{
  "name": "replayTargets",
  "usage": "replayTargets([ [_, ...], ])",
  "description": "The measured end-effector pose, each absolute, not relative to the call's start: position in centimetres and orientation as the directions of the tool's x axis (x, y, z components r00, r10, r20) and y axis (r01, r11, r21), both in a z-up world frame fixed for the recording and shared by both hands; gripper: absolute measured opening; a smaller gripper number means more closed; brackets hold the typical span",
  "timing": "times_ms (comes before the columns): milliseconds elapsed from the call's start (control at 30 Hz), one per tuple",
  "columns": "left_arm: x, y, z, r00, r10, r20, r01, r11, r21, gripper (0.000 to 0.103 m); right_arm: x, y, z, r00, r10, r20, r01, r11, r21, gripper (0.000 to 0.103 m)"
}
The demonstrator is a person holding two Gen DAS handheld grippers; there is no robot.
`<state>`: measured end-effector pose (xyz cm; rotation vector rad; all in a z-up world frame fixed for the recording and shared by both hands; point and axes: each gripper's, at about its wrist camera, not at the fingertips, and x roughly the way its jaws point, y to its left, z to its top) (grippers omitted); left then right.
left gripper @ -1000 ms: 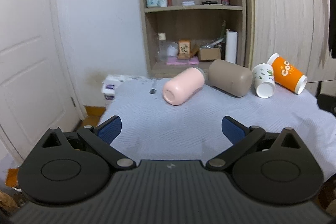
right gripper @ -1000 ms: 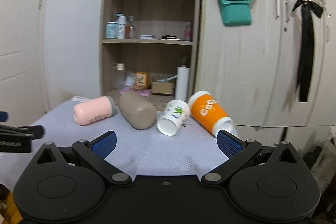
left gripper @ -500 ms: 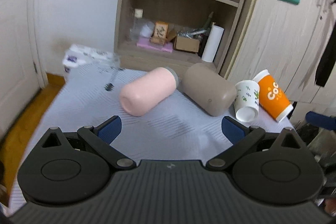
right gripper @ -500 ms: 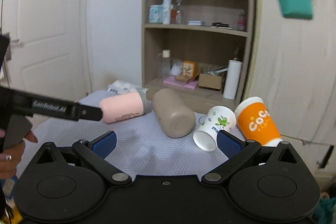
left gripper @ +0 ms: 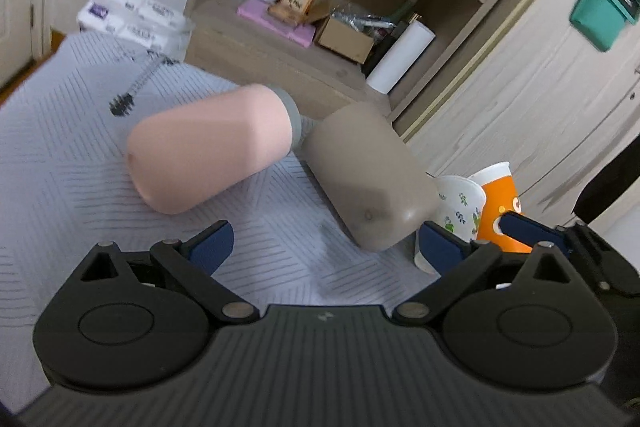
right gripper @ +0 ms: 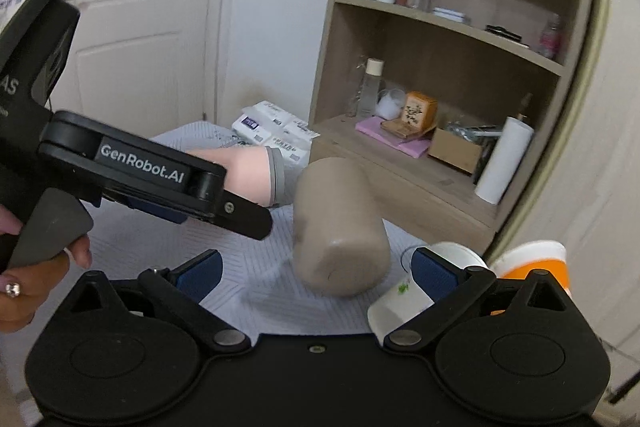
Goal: Flip cup upright
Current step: 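Move the right tool to the taupe tumbler's base and close around it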
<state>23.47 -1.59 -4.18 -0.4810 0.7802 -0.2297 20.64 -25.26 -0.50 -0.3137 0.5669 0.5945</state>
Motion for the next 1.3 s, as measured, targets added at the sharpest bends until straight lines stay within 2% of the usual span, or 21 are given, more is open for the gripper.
replayTargets([
  [200, 25.2, -0.9, -5.1, 0.665, -0.429, -0.611, -0.032, 0.801, -0.598, 0.1, 23.6, -23.5, -2.5, 0.662, 0.402, -0.633, -0.634, 0.75, -0.187, 0.098],
  [333, 25.7, -0.9, -5.6, 0.664, -0.436, -0.608, -0.055, 0.782, -0.621, 0.1, 25.3, -22.5, -3.4, 0.66, 0.371, -0.654, -0.639, 0.735, -0.228, 0.097],
  [500, 26.1, -0.8, -6.1, 0.66, -0.44, -0.609, -0.065, 0.774, -0.63, 0.1, 26.4, -21.7, -4.3, 0.648, 0.346, -0.678, -0.649, 0.717, -0.255, 0.086],
  [667, 26.5, -0.8, -6.5, 0.651, -0.461, -0.603, -0.084, 0.745, -0.661, 0.1, 26.7, -21.1, -4.6, 0.653, 0.321, -0.686, -0.637, 0.723, -0.269, 0.086],
  [700, 26.6, -0.8, -6.5, 0.651, -0.462, -0.603, -0.087, 0.743, -0.663, 0.1, 26.6, -21.0, -4.6, 0.657, 0.314, -0.685, -0.633, 0.724, -0.274, 0.081],
  [733, 26.7, -0.8, -6.6, 0.651, -0.461, -0.603, -0.088, 0.743, -0.663, 0.1, 26.6, -20.9, -4.5, 0.664, 0.303, -0.683, -0.625, 0.727, -0.285, 0.081],
  [1300, 26.0, 0.3, -7.0, 0.577, -0.586, -0.569, -0.061, 0.664, -0.745, 0.098, 23.7, -20.3, -3.0, 0.614, 0.306, -0.727, -0.57, 0.809, -0.141, 0.081],
])
